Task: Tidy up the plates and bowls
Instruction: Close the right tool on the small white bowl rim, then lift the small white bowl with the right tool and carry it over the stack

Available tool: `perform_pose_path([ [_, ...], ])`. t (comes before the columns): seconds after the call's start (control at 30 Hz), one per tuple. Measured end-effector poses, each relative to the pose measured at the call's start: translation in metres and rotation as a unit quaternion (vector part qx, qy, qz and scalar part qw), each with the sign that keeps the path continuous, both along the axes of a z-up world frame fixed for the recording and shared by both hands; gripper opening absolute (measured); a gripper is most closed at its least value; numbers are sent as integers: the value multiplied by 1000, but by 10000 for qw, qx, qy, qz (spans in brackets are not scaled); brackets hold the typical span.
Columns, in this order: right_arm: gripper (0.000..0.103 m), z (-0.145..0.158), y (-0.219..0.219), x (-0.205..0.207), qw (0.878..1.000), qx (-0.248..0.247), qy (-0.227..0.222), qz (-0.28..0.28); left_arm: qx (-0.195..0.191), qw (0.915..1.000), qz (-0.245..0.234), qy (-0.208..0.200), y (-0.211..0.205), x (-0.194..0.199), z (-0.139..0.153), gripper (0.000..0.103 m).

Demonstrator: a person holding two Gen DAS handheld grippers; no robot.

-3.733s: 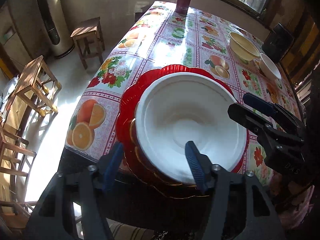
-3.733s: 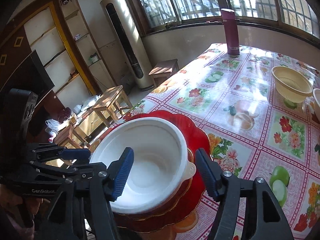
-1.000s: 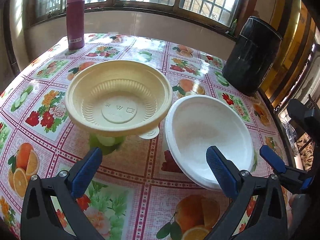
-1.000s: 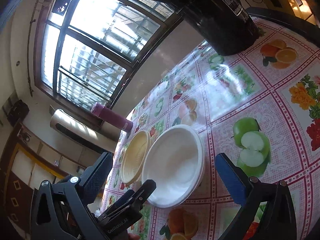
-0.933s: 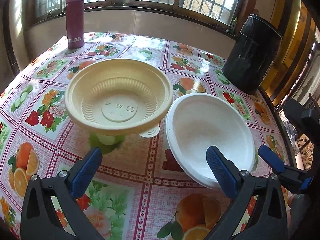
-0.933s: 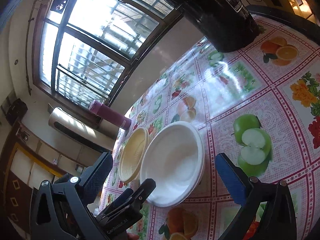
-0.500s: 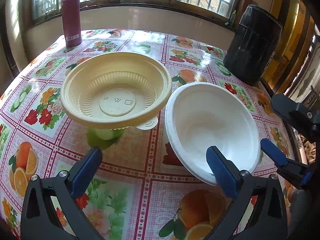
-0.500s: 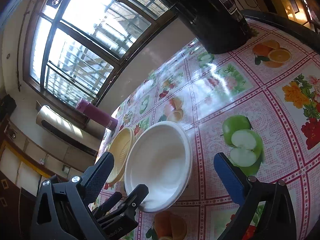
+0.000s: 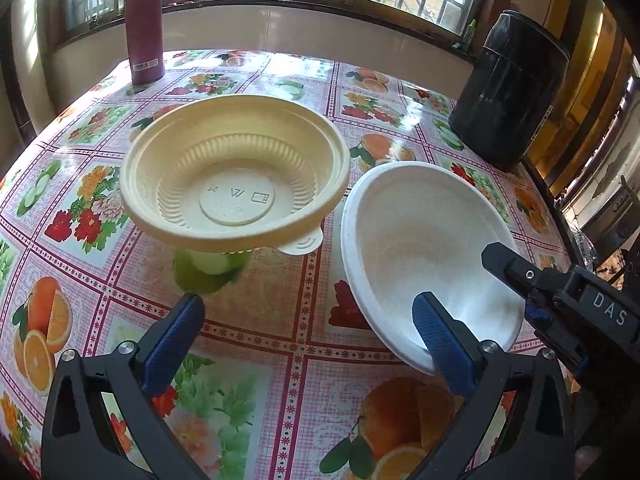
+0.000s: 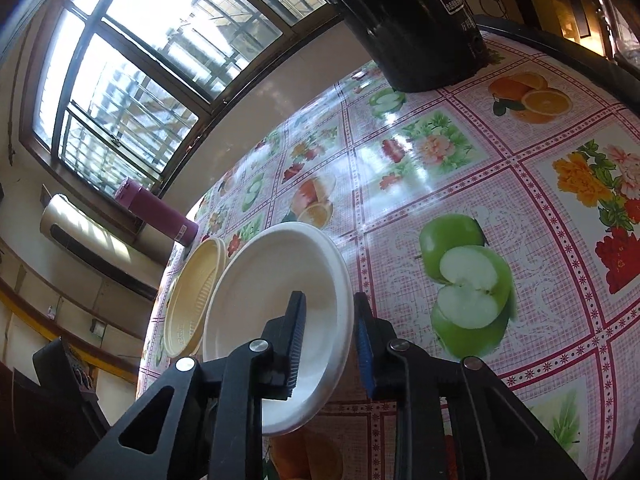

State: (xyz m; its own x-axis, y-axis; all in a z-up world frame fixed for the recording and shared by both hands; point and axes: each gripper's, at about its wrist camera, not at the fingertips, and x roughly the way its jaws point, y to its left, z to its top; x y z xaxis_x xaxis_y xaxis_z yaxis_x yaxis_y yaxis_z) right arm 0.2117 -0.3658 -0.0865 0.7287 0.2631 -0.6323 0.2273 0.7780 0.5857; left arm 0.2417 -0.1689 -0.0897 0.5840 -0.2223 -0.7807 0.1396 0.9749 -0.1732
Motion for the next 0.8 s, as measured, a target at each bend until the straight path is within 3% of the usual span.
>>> perform_pose_path([
  [0.13, 9, 1, -1, 0, 9999, -90, 61, -54, -47, 10000, -16, 52, 1, 1, -1, 103],
  [0.53, 8, 1, 0, -8, 9994, -53, 336, -50, -139, 9995, -209, 172, -3, -3, 0, 103],
  [0.8, 7, 9, 16, -36, 9992, -37, 385, 51, -42, 9990, -425, 126, 4, -27, 5, 103],
])
